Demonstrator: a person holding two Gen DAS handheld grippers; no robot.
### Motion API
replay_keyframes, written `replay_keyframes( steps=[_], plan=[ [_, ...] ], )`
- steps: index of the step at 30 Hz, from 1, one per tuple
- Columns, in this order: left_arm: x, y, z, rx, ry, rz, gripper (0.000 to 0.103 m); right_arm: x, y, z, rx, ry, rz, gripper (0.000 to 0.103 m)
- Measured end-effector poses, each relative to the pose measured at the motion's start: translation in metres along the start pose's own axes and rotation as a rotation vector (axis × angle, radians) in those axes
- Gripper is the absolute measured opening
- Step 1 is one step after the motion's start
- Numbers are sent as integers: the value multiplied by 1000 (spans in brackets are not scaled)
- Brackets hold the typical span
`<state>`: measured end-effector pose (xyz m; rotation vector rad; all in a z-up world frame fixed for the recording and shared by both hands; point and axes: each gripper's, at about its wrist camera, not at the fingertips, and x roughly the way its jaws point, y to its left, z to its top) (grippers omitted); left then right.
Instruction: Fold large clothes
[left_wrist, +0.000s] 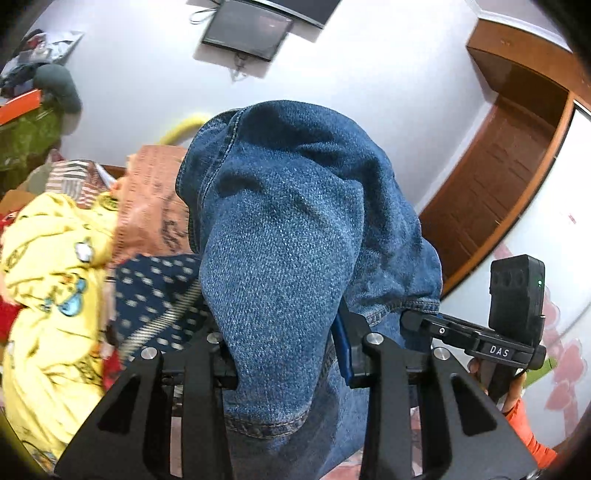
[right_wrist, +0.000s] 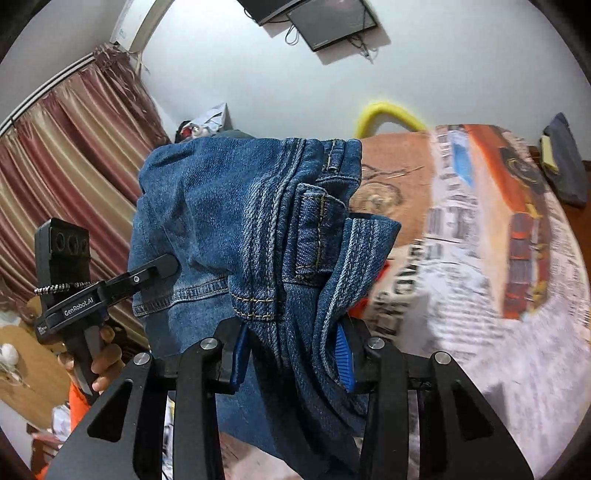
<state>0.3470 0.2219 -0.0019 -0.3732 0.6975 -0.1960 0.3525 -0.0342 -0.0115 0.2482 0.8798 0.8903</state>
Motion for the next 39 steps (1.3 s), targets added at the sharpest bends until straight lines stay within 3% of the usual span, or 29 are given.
replay_keyframes(
  steps=[7,13,15,18,23,28,34,36,39],
  plan=[
    [26,73,-2,-96,44,62,35,91,-11,11,65,82,25,35],
    [94,147,-10,-206,169,114,37,175,-52,14,145,184,-25,35],
    [120,168,-17,-220,197,147,44,194,-66,12,160,198,-49,37],
    [137,184,-23,-224,178,177,57,208,-77,10,131,190,-98,47],
    [140,199,-28,-305,203,117,62,206,-78,3,72,197,-139,57],
    [116,170,-31,-163,164,259,62,178,-48,1,-8,184,-202,59],
    [90,120,-53,84,167,416,69,146,-1,-13,-229,44,-333,65],
    [86,112,-65,119,179,427,78,149,5,-18,-262,55,-345,72],
    [81,110,-82,119,196,454,85,162,2,-31,-286,130,-366,73]
  ],
)
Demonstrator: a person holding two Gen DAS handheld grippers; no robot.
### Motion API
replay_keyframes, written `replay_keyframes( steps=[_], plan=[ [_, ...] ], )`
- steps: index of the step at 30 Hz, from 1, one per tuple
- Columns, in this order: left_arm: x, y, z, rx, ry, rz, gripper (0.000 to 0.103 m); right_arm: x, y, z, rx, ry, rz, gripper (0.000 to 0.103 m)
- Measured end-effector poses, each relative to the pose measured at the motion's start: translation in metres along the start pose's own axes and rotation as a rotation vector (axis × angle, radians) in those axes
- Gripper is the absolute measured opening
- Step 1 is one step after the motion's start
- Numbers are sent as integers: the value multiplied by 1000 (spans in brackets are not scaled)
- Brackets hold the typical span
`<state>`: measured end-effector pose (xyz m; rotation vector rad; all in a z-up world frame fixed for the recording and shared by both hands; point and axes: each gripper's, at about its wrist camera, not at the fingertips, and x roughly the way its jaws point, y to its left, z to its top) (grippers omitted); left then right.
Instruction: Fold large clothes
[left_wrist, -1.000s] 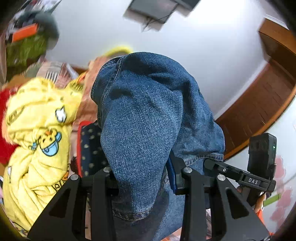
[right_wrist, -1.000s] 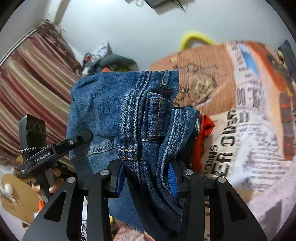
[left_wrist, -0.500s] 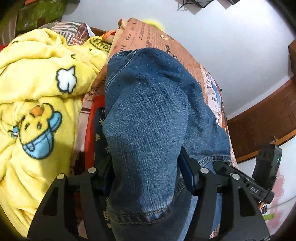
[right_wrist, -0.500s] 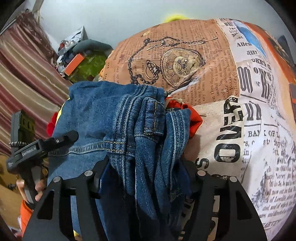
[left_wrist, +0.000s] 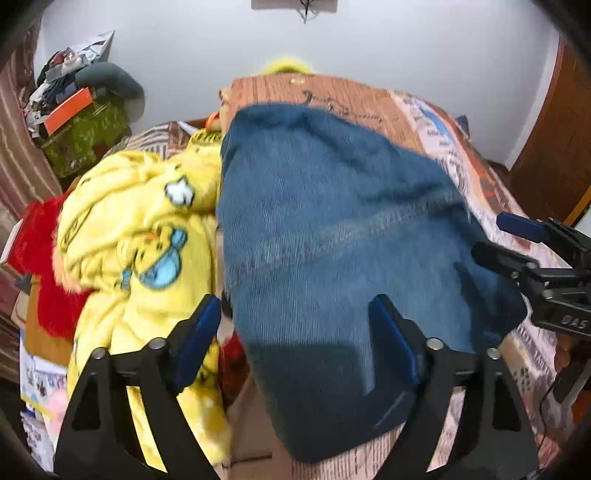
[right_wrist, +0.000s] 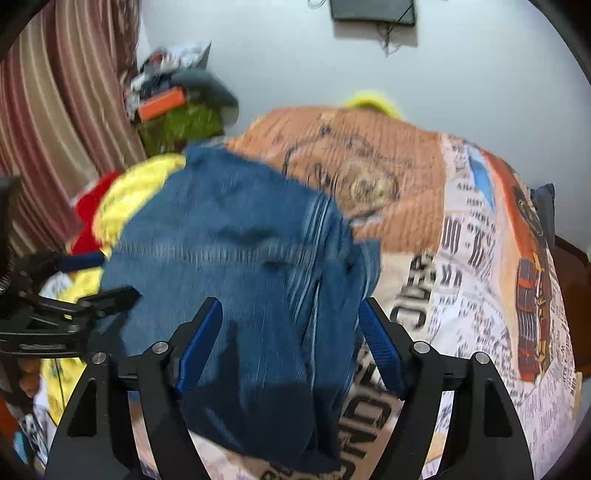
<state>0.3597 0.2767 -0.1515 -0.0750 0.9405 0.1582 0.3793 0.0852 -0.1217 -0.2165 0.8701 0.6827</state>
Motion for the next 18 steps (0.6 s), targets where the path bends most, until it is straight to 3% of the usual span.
replay_keyframes(
  steps=[3,8,10,18],
  plan=[
    [-1,5,-14,-13,-8,39,95,18,-7,-18,13,100,-8,73],
    [-15,14,-44,-41,16,24,95,0,-28,-42,130,138,74,76],
    [-23,14,-50,-51,23,27,95,-12,-30,-46,142,145,61,76],
    [-85,-3,-60,-65,-57,60,95,-105,-13,-44,103,-15,49,76]
  ],
)
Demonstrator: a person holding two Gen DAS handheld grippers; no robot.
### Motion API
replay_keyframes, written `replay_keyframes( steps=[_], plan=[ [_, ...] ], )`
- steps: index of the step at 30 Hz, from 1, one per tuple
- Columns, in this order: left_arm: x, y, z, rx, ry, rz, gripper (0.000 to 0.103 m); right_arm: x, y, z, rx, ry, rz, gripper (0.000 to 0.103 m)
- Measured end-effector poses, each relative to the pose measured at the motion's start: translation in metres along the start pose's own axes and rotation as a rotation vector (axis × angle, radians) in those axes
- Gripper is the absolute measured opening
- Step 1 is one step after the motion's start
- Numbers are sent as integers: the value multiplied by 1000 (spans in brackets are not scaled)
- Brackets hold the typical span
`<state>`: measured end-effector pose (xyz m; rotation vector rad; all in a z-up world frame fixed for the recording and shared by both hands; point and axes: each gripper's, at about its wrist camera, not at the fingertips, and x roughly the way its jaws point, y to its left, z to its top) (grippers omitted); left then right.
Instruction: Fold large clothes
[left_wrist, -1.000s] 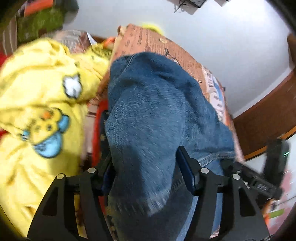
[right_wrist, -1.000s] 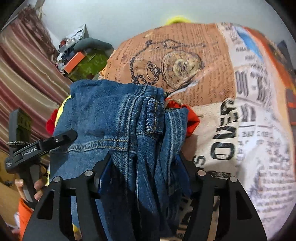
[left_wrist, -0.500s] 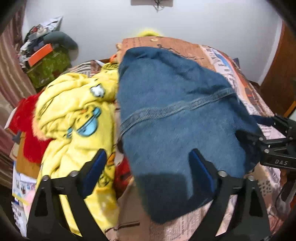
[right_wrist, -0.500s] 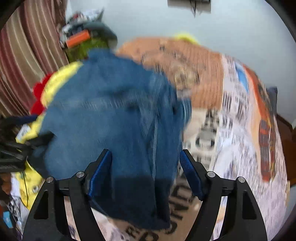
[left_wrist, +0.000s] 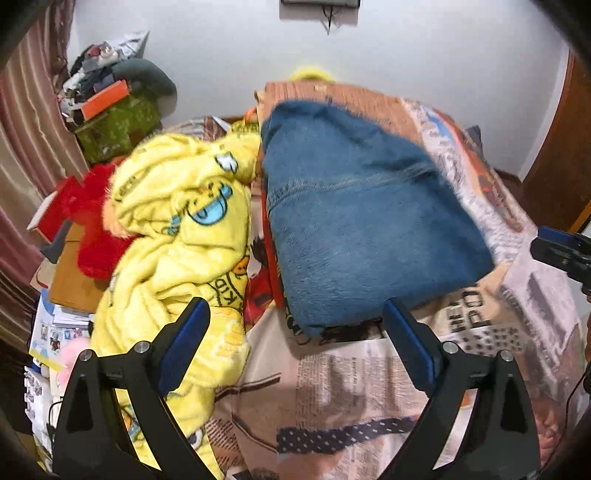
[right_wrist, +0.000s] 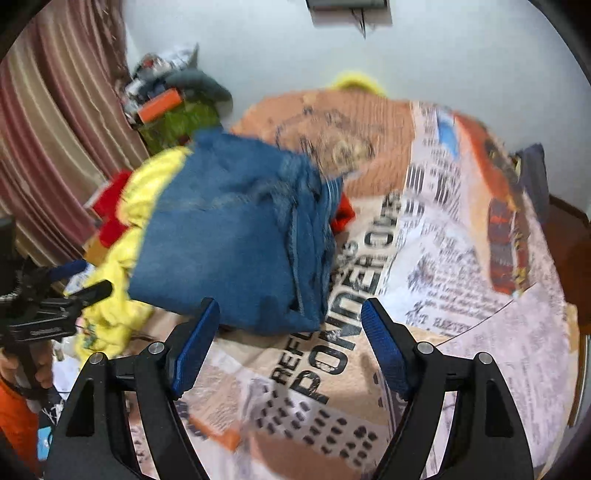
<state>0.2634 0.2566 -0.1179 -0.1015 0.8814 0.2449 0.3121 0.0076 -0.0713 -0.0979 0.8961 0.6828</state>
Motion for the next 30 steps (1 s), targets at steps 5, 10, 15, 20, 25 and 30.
replay_keyframes(
  steps=[5,10,15,20,25,30],
  plan=[
    [-76,-15,4,1,-158,-11,95,-69,23,2,-21,-146,47,76],
    [-164,-35,-1,31,-367,-18,95,-141,50,1,-61,-316,88,76],
    [-237,-53,-23,50,-580,-9,95,-200,77,-17,-100,-508,95,76],
    [-283,-66,-52,43,-727,-17,95,-240,100,-44,-140,-674,67,76],
    [-305,-74,-81,29,-808,-15,100,-252,111,-67,-140,-754,47,76],
    [-310,-79,-100,20,-824,3,102,-243,115,-71,-133,-751,20,86]
  ],
)
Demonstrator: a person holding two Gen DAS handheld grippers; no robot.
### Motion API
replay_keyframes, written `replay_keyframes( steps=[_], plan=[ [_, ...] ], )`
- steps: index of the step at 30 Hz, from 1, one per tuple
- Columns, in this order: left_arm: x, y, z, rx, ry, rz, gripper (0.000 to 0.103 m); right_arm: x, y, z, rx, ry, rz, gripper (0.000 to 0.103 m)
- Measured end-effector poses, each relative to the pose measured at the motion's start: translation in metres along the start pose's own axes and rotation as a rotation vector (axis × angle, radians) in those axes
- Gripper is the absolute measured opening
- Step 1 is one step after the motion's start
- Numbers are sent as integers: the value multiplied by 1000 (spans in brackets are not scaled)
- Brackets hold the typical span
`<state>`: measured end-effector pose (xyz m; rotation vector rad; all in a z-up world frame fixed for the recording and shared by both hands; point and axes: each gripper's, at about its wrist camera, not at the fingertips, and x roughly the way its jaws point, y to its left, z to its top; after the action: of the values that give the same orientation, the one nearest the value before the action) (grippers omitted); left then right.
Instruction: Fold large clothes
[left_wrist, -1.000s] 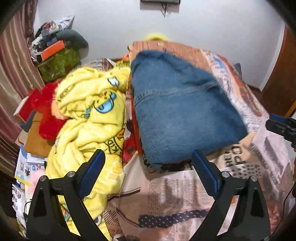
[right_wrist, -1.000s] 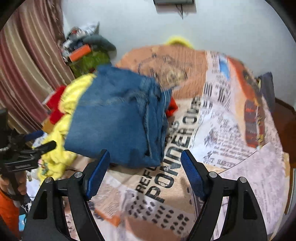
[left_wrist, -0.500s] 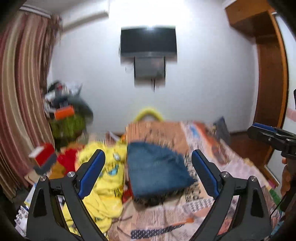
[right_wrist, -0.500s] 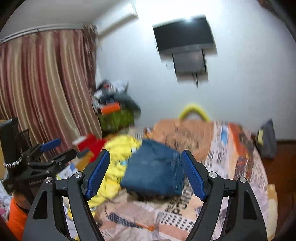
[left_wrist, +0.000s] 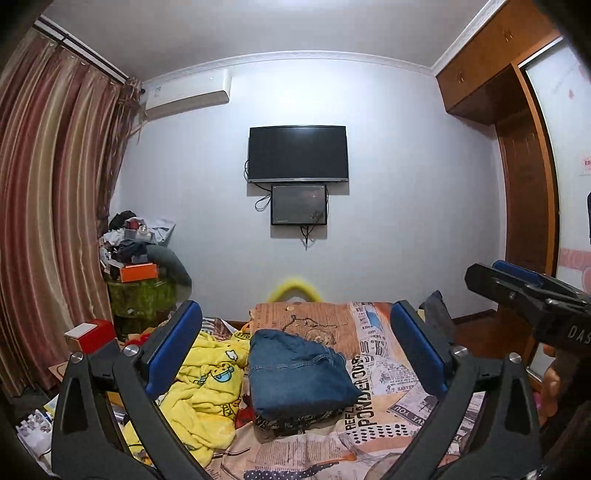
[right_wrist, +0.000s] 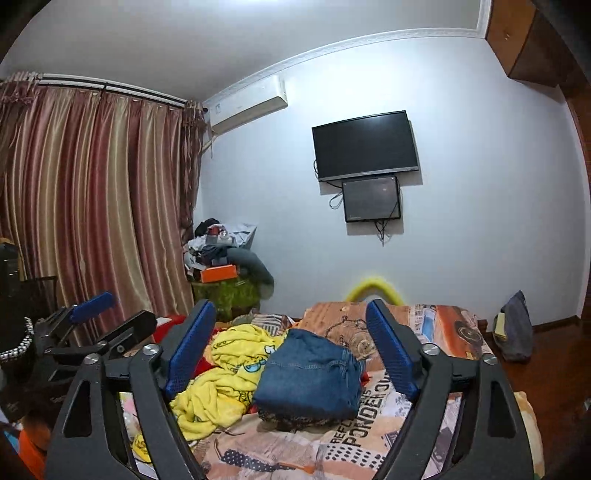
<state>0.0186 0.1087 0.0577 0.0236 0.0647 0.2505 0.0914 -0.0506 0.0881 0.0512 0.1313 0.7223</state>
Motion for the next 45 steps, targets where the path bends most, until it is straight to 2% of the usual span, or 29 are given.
replay_keyframes(
  steps=[2,5,23,45],
  plan=[
    [-1,-1,-2,3,4,3,102,1,2,-2,-8,-2,-27,96],
    [-1,-1,-5,2,9,14,102,-1,3,-3,-12,-4,-51,103],
    [3,1,-20,-28,51,-10,103,-5,-4,-13,-18,41,-101,103],
    [17,15,-28,-94,101,9,103,-2,0,-12,-20,62,-121,103]
  ],
)
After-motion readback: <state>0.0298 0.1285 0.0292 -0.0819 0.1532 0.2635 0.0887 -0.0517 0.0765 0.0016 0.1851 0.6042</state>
